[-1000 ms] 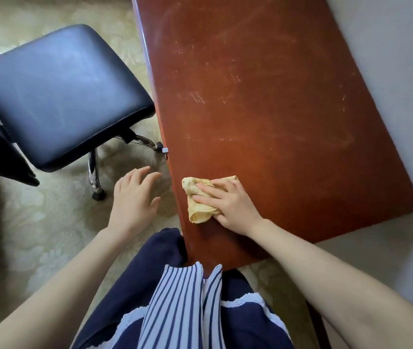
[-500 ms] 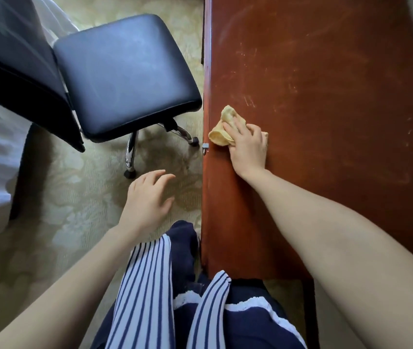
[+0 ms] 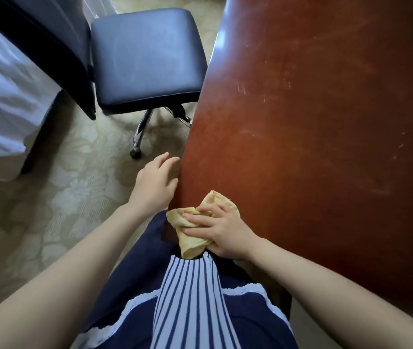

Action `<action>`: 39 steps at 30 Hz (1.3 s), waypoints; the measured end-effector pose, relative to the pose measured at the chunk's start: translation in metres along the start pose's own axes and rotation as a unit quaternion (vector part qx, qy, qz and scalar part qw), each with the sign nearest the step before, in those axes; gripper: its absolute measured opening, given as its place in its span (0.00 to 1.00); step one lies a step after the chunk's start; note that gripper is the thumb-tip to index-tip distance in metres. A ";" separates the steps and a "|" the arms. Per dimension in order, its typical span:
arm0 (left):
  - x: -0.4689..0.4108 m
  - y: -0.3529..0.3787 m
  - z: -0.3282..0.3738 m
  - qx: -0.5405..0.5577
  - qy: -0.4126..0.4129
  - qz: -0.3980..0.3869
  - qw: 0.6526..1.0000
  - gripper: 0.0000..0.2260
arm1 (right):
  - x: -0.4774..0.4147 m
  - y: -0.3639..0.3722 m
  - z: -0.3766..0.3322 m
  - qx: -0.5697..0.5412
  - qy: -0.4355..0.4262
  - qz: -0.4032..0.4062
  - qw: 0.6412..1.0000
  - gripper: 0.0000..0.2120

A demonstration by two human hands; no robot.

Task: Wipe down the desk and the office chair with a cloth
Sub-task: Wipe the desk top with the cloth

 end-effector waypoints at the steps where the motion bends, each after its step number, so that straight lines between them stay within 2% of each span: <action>1: 0.001 0.007 0.005 -0.004 0.006 -0.010 1.000 0.25 | 0.012 0.000 0.001 0.000 -0.022 -0.005 1.000 0.20; 6: -0.002 0.037 0.027 -0.079 0.029 -0.072 0.994 0.38 | 0.064 -0.006 0.032 0.025 -0.061 -0.001 0.998 0.20; 10: -0.013 0.044 0.032 -0.156 0.028 -0.108 0.981 0.49 | 0.094 -0.014 0.071 0.062 0.005 0.033 0.998 0.15; 14: -0.027 0.040 0.037 -0.210 0.021 -0.126 0.969 0.54 | 0.100 -0.025 0.115 0.103 0.081 0.065 0.989 0.17; 20: -0.039 0.037 0.036 -0.270 0.024 -0.167 0.948 0.57 | 0.053 -0.045 0.177 0.102 0.271 0.081 0.954 0.22; 25: -0.042 0.039 0.033 -0.245 0.027 -0.171 0.954 0.58 | -0.002 -0.050 0.218 0.085 0.458 0.025 0.884 0.22; 28: -0.047 0.039 0.033 -0.252 0.024 -0.170 0.952 0.57 | -0.036 -0.044 0.216 0.074 0.506 0.004 0.859 0.23; 31: -0.048 0.036 0.034 -0.272 0.025 -0.176 0.946 0.56 | -0.062 -0.032 0.192 0.056 0.482 -0.012 0.874 0.25; 36: -0.051 0.029 0.034 -0.295 0.027 -0.170 0.940 0.53 | -0.054 -0.016 0.147 0.047 0.342 0.010 0.938 0.26; 39: -0.058 0.018 0.034 -0.309 0.025 -0.152 0.938 0.47 | -0.024 -0.016 0.128 0.038 0.268 0.056 0.961 0.26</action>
Point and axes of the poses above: each hand's wrist, its own x-axis away from the middle knuckle, its own y-axis out of the palm, z = x × y, the point moved 4 cm from there along -x, towards the middle knuckle, and after that the axes turned 11 degrees about x, right-handed, at the moved point
